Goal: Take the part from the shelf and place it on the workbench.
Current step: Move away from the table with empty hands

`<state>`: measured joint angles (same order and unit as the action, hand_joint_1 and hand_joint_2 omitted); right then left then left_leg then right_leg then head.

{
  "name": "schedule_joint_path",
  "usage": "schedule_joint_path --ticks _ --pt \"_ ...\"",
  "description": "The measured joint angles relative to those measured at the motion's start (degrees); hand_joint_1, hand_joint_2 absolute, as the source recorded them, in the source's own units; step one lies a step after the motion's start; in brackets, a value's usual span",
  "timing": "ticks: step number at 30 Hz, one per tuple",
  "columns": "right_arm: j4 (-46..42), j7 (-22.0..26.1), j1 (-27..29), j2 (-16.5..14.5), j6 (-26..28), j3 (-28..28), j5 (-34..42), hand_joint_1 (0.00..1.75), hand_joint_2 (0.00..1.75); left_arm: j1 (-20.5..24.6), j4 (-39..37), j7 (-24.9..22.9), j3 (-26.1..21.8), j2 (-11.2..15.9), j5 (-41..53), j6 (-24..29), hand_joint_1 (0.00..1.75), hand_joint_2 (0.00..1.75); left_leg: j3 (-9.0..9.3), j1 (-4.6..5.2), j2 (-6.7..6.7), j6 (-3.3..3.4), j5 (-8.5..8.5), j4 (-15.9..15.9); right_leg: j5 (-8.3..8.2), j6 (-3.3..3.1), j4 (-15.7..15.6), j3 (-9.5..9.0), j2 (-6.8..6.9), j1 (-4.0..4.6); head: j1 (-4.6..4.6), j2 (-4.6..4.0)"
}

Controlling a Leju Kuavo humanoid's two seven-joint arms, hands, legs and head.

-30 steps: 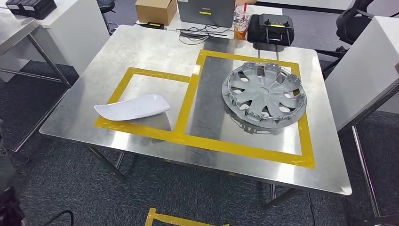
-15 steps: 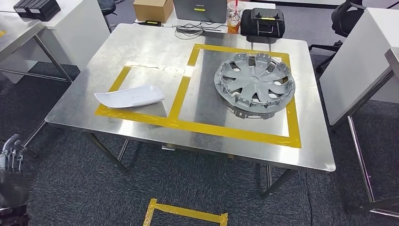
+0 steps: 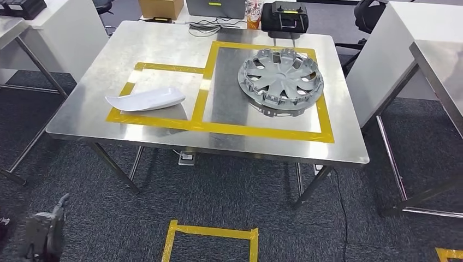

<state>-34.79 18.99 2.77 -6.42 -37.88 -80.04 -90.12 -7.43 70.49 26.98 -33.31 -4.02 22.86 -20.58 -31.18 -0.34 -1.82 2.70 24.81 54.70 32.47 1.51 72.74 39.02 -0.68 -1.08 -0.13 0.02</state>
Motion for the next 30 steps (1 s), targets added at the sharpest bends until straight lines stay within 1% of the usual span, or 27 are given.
schedule_joint_path --ticks 1,2,3,4,5,6,7,9,10,11,13,14,15,16,17,18,19,20,21,22,24,25,26,27,28,29,30 --pt "0.61 -0.16 -0.07 0.33 0.80 -0.07 0.00 0.00 0.00 0.32 -2.74 -0.01 0.00 0.43 1.15 -0.15 0.00 0.00 -0.84 0.04 -0.35 -0.12 -0.68 0.08 -0.96 0.68 0.41 -1.01 0.07 -0.03 0.04 0.00" --pt "1.41 -0.36 -0.13 0.73 1.66 -0.07 0.00 0.00 0.00 0.68 -5.48 -0.06 0.00 0.86 2.12 -0.24 0.00 0.00 -1.73 0.06 -0.61 -0.29 -1.32 0.21 -2.43 1.26 -1.36 -3.12 0.15 -0.04 0.05 0.00" --pt "2.39 -0.63 -0.20 1.24 2.63 -0.03 0.00 0.00 0.00 1.10 -8.34 -0.11 0.00 1.33 3.00 -0.25 0.00 0.00 -2.52 0.07 -0.79 -0.49 -1.90 0.42 -3.55 1.49 -5.04 -6.20 0.30 -0.02 0.08 0.00" --pt "3.37 -0.82 -0.27 1.79 3.51 0.02 0.00 0.00 0.00 1.52 -10.90 -0.20 0.00 1.74 3.75 -0.10 0.00 0.00 -3.19 0.15 -0.97 -0.73 -2.37 0.72 -3.65 1.29 -9.92 -9.72 0.47 0.10 0.09 0.00" --pt "4.45 -0.93 -0.38 2.31 4.34 0.07 0.00 0.00 0.00 1.93 -13.50 -0.36 0.00 2.19 4.57 0.23 0.00 0.00 -3.68 0.21 -1.13 -1.01 -2.87 0.96 -3.12 0.82 -14.28 -12.66 0.61 0.25 0.05 0.00" --pt "5.55 -0.98 -0.50 2.86 5.09 0.13 0.01 0.00 0.00 2.28 -16.07 -0.56 0.01 2.66 5.50 0.63 0.00 0.00 -3.98 0.24 -1.26 -1.32 -3.34 1.12 -2.38 0.26 -17.33 -14.44 0.72 0.46 0.06 0.00" --pt "6.69 -0.94 -0.58 3.36 5.68 0.19 0.01 0.00 0.00 2.52 -18.65 -0.81 0.01 3.14 6.50 1.06 0.00 0.00 -4.15 0.24 -1.36 -1.67 -3.83 1.16 -1.86 -0.24 -18.89 -15.09 0.75 0.65 0.07 0.00" --pt "8.92 -0.84 -0.65 4.25 6.63 0.32 0.02 0.00 0.00 2.69 -23.69 -1.15 0.02 4.07 8.52 1.61 0.00 0.00 -4.46 0.03 -1.11 -2.40 -4.13 1.26 -2.52 -1.11 -19.09 -14.27 0.79 0.54 0.13 0.00" --pt "10.02 -0.81 -0.70 4.68 6.99 0.41 0.01 0.00 0.00 2.63 -26.12 -1.14 0.02 4.53 9.39 1.71 0.00 0.00 -4.81 -0.11 -0.55 -2.78 -2.89 2.02 -3.07 -1.59 -19.10 -13.79 0.84 0.37 0.11 0.00" --pt "11.07 -0.79 -0.79 5.07 7.31 0.53 0.01 0.00 0.00 2.52 -28.46 -0.98 0.02 5.00 10.12 1.71 0.00 0.00 -5.39 -0.24 0.13 -3.15 -0.46 3.86 -3.73 -2.00 -19.13 -13.17 0.90 0.19 0.09 0.00" --pt "13.02 -0.72 -0.96 5.73 7.85 0.82 -0.01 0.00 0.00 2.42 -32.78 -0.57 -0.03 5.92 11.08 1.71 0.00 0.00 -6.89 -0.40 1.18 -3.77 5.94 10.61 -5.05 -2.43 -19.05 -11.64 0.96 0.13 0.02 0.00" --pt "13.83 -0.63 -1.00 5.99 8.07 0.96 -0.01 0.00 0.00 2.42 -34.52 -0.41 -0.07 6.28 11.31 1.74 0.00 0.00 -7.46 -0.44 1.33 -3.97 8.03 14.37 -5.71 -2.44 -18.94 -10.77 0.95 0.15 0.02 0.00" --pt "14.52 -0.53 -1.01 6.20 8.19 1.05 -0.01 0.00 0.00 2.45 -35.95 -0.32 -0.13 6.56 11.46 1.79 0.00 0.00 -7.58 -0.51 1.35 -4.11 8.66 17.11 -6.28 -2.39 -18.76 -9.88 0.93 0.16 0.00 0.00" --pt "15.14 -0.42 -1.01 6.40 8.30 1.14 0.00 0.00 0.00 2.51 -37.13 -0.27 -0.23 6.82 11.59 1.85 0.00 0.00 -6.92 -0.64 1.35 -4.22 7.85 18.22 -6.80 -2.26 -18.45 -8.96 0.92 0.14 0.02 0.00" --pt "15.79 -0.34 -1.02 6.57 8.48 1.19 0.00 0.00 0.00 2.62 -38.30 -0.27 -0.41 7.09 11.77 1.88 0.00 0.00 -5.32 -0.81 1.37 -4.28 6.22 17.36 -7.25 -2.08 -18.01 -8.00 0.88 0.11 0.00 0.00" --pt "16.50 -0.35 -1.05 6.76 8.79 1.22 0.00 0.00 0.00 2.83 -39.60 -0.41 -0.71 7.48 12.07 1.92 0.00 0.00 -2.74 -1.00 1.45 -4.30 4.68 14.63 -7.64 -1.81 -17.48 -7.08 0.83 0.07 -0.01 0.00" --pt "17.19 -0.47 -1.10 6.99 9.24 1.24 0.00 0.00 0.00 3.12 -40.85 -0.76 -1.07 7.94 12.52 1.92 0.00 0.00 0.40 -1.08 1.63 -4.26 4.15 10.65 -7.98 -1.49 -16.92 -6.25 0.78 0.10 -0.03 0.00" --pt "17.96 -0.74 -1.20 7.22 9.84 1.25 0.00 0.00 0.00 3.40 -42.21 -1.38 -1.47 8.44 13.13 1.94 0.00 0.00 3.33 -1.06 1.84 -4.05 4.55 6.49 -8.32 -1.12 -16.47 -5.63 0.74 0.15 0.00 0.00" --pt "18.60 -1.07 -1.32 7.47 10.42 1.25 0.01 0.00 0.00 3.60 -43.45 -2.16 -1.84 8.95 13.82 1.98 0.00 0.00 5.32 -0.92 2.01 -3.77 5.36 3.39 -8.72 -0.73 -16.21 -5.27 0.74 0.19 0.03 0.00" --pt "19.14 -1.52 -1.45 7.70 10.89 1.25 0.05 0.00 0.00 3.71 -44.57 -3.02 -2.15 9.39 14.49 2.04 0.00 0.00 6.21 -0.69 2.09 -3.40 6.12 1.68 -9.17 -0.31 -16.15 -5.06 0.75 0.19 0.04 0.00" --pt "20.08 -2.71 -1.57 8.19 11.45 1.23 0.38 0.00 0.00 3.81 -46.81 -4.52 -2.55 10.16 15.67 2.17 0.00 0.00 5.62 -0.43 1.80 -2.30 5.62 1.09 -9.81 0.47 -16.15 -4.79 0.73 0.05 0.09 0.00" --pt "20.53 -3.61 -1.59 8.43 11.56 1.20 0.73 0.00 0.00 3.93 -47.79 -5.16 -2.68 10.46 16.14 2.12 0.00 0.00 5.02 -0.42 1.63 -1.66 5.05 1.00 -9.07 0.53 -15.50 -4.38 0.72 -0.02 0.16 0.00" --pt "20.94 -4.68 -1.62 8.60 11.68 1.14 1.15 0.00 0.00 4.06 -48.68 -5.76 -2.76 10.69 16.57 1.95 0.00 0.00 4.31 -0.43 1.46 -1.02 4.38 0.86 -7.42 0.30 -13.91 -3.73 0.72 -0.06 0.28 0.00" --pt "21.29 -5.75 -1.70 8.72 11.78 1.05 1.56 0.00 0.00 4.21 -49.44 -6.27 -2.82 10.85 16.89 1.71 0.00 0.00 3.61 -0.41 1.32 -0.54 3.71 0.82 -4.92 -0.16 -11.17 -2.80 0.73 -0.13 0.41 0.00" --pt "21.61 -6.83 -1.81 8.76 11.87 0.93 1.96 0.00 0.44 4.30 -50.17 -6.84 -2.86 10.93 17.19 1.36 0.00 0.00 2.75 -0.24 1.25 -0.24 3.06 0.85 -2.20 -0.56 -7.47 -1.74 0.73 -0.11 0.52 0.00" --pt "21.87 -7.67 -1.92 8.77 11.94 0.82 2.22 0.00 0.87 4.35 -50.85 -7.35 -2.87 10.98 17.47 1.01 0.00 0.00 1.89 -0.04 1.14 -0.06 2.36 0.90 -0.18 -0.68 -3.60 -0.90 0.73 -0.12 0.59 0.00" --pt "22.10 -8.26 -2.00 8.77 11.96 0.72 2.39 0.00 1.31 4.38 -51.49 -7.76 -2.88 11.01 17.71 0.70 0.00 0.00 1.07 0.15 1.01 0.00 1.68 0.97 0.74 -0.47 -0.55 -0.55 0.72 -0.11 0.62 0.00"
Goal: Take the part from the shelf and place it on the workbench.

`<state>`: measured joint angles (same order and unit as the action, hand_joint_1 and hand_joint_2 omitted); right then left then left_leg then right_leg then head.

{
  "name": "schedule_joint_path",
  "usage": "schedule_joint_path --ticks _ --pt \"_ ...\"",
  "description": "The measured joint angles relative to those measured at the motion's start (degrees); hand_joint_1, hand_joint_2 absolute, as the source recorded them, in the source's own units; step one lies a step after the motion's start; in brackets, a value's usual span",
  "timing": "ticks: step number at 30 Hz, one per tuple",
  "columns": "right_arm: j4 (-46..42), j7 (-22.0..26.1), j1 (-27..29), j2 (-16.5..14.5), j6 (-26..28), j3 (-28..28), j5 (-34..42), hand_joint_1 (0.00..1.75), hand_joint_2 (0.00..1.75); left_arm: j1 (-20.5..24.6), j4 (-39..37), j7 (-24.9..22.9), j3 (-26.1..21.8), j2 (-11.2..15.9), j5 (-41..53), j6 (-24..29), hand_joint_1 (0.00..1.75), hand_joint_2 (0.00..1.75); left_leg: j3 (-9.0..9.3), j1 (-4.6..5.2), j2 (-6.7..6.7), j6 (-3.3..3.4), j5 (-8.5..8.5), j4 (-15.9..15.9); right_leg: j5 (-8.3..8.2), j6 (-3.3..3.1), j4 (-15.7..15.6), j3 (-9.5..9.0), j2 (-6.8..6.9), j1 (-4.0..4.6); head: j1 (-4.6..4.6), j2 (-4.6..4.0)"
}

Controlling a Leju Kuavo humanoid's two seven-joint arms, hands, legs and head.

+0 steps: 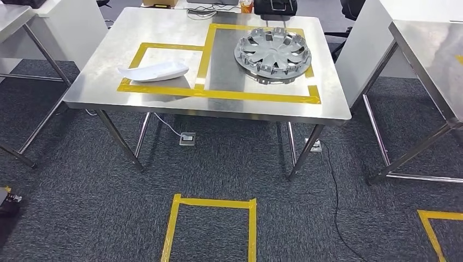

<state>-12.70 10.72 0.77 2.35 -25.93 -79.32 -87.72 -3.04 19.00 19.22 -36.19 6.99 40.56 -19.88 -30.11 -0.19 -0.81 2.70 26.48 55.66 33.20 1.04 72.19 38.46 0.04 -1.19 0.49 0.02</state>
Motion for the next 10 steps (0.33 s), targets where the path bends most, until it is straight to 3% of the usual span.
schedule_joint_path --ticks 1,2,3,5,7,9,10 --pt "0.22 -0.47 -0.07 -0.01 0.01 -0.08 0.09 0.00 1.75 0.04 -0.60 -0.39 0.00 0.03 0.17 -0.32 0.00 0.00 -0.85 0.17 -0.09 0.03 -0.69 0.11 -0.30 0.45 1.45 -0.46 0.00 0.01 0.02 0.00" --pt "0.42 -0.83 -0.13 -0.02 0.01 -0.13 0.11 0.00 1.75 0.09 -1.14 -0.73 -0.01 0.06 0.33 -0.60 0.00 0.00 -1.67 0.33 -0.15 0.02 -1.32 0.24 -1.56 0.94 0.78 -1.92 0.00 0.06 0.05 0.00" --pt "0.59 -1.11 -0.18 -0.03 0.02 -0.16 0.11 0.00 1.75 0.15 -1.60 -1.06 -0.01 0.08 0.39 -0.82 0.00 0.00 -2.41 0.46 -0.17 -0.02 -1.87 0.38 -2.99 1.18 -2.04 -4.40 0.01 0.15 0.08 0.00" --pt "0.82 -1.63 -0.37 0.06 0.08 -0.21 0.04 0.00 1.75 0.31 -2.48 -2.02 -0.04 0.01 0.42 -1.20 0.00 0.00 -3.58 0.63 -0.19 -0.28 -2.81 0.60 -3.61 0.42 -11.37 -10.86 0.17 0.56 0.08 0.00" --pt "1.04 -2.02 -0.59 0.16 0.21 -0.27 0.02 0.00 1.75 0.52 -3.21 -2.78 -0.21 -0.09 0.33 -1.23 0.00 0.87 -4.05 0.54 -0.33 -0.91 -3.72 0.59 -2.46 -0.68 -17.74 -14.39 0.33 1.07 0.13 0.00" --pt "1.28 -2.26 -0.65 0.14 0.35 -0.44 0.21 0.00 1.75 0.66 -3.57 -2.49 -0.43 -0.20 0.25 -0.75 0.00 1.75 -4.25 0.26 -0.37 -1.67 -4.40 0.55 -2.77 -1.27 -18.90 -14.31 0.35 1.16 0.33 0.00" --pt "1.33 -2.30 -0.63 0.13 0.38 -0.50 0.29 0.00 1.75 0.68 -3.60 -2.31 -0.49 -0.24 0.25 -0.57 0.00 1.75 -4.30 0.16 -0.35 -1.85 -4.53 0.54 -2.98 -1.47 -18.98 -14.25 0.36 1.15 0.43 0.00"
